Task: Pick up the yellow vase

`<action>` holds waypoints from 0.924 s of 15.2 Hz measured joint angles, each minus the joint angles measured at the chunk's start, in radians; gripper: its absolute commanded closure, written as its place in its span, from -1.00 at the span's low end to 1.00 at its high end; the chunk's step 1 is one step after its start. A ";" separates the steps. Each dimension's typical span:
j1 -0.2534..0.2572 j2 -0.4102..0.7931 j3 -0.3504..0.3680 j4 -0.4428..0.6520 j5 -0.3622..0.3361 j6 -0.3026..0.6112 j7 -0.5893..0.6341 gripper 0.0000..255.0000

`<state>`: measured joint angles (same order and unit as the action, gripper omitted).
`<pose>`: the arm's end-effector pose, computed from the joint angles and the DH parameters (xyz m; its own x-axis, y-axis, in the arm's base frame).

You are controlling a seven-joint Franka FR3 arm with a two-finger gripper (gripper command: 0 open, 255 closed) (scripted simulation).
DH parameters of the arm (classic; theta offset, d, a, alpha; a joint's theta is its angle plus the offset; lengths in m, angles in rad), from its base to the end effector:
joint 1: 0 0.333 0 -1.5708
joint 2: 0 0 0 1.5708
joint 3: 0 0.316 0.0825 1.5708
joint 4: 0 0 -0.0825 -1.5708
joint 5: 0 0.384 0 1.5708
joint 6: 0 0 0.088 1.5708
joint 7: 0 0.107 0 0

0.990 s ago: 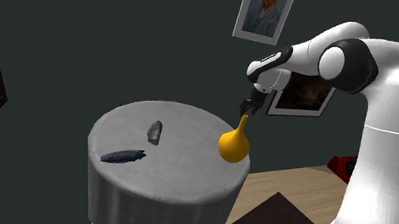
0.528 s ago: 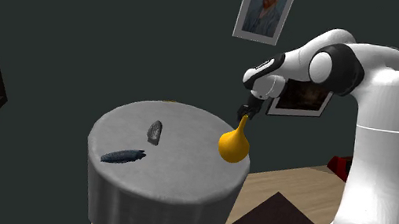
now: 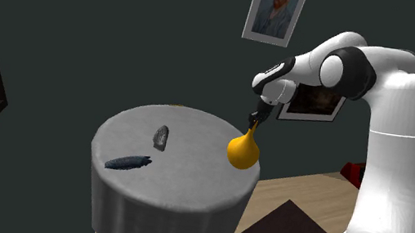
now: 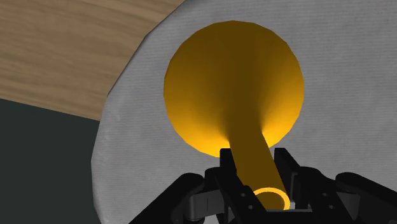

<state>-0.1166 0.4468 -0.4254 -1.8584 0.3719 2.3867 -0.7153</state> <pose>0.5680 -0.3145 0.3099 0.9858 -0.0329 0.1644 -0.0334 -0.9994 0.0004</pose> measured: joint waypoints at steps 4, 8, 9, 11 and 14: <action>0.000 0.000 0.000 -0.001 0.000 0.000 0.000 1.00; 0.006 -0.022 -0.010 0.008 -0.018 -0.031 0.013 1.00; 0.008 -0.030 -0.013 0.011 -0.023 -0.041 0.017 1.00; 0.013 -0.045 -0.019 0.016 -0.034 -0.059 0.026 1.00; 0.016 -0.061 -0.026 0.035 -0.049 -0.092 0.037 1.00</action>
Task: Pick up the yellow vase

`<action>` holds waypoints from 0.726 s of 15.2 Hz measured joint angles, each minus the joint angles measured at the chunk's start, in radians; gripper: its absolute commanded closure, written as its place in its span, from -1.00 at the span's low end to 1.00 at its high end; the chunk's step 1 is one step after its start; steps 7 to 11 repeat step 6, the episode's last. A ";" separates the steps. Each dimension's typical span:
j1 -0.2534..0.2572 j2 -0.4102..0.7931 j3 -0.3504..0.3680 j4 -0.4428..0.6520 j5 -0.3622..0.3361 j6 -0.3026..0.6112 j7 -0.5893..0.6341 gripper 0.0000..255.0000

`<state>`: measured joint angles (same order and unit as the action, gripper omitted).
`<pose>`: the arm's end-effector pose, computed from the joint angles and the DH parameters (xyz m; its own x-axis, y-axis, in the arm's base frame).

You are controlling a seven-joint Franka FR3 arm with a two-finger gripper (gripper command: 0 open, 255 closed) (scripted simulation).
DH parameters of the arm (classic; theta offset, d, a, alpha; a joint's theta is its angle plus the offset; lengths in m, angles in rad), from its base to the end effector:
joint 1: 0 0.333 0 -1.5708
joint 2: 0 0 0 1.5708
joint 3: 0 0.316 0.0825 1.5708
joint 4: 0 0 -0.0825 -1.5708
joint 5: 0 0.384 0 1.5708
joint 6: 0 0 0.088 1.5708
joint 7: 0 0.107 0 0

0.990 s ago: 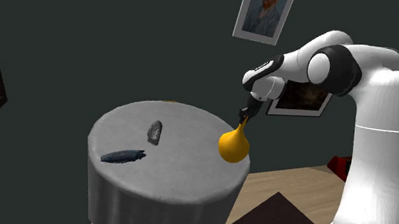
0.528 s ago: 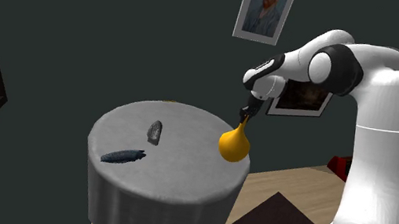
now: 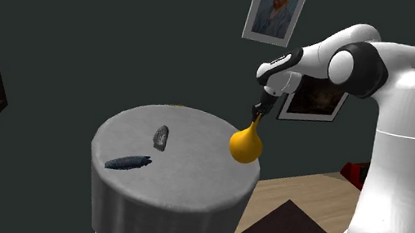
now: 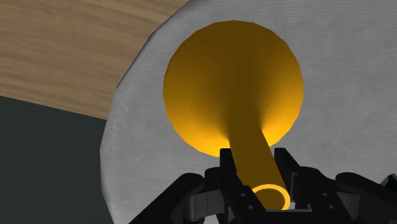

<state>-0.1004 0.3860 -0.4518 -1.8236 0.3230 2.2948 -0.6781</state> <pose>0.5684 -0.3152 0.3554 0.9863 -0.0329 0.1617 -0.0333 -0.9994 -0.0007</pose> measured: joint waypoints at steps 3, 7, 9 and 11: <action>0.008 -0.024 -0.008 0.011 -0.018 -0.031 0.016 1.00; 0.010 -0.038 -0.013 0.028 -0.030 -0.061 0.024 1.00; 0.010 -0.038 -0.013 0.028 -0.030 -0.061 0.024 1.00; 0.010 -0.038 -0.013 0.028 -0.030 -0.061 0.024 1.00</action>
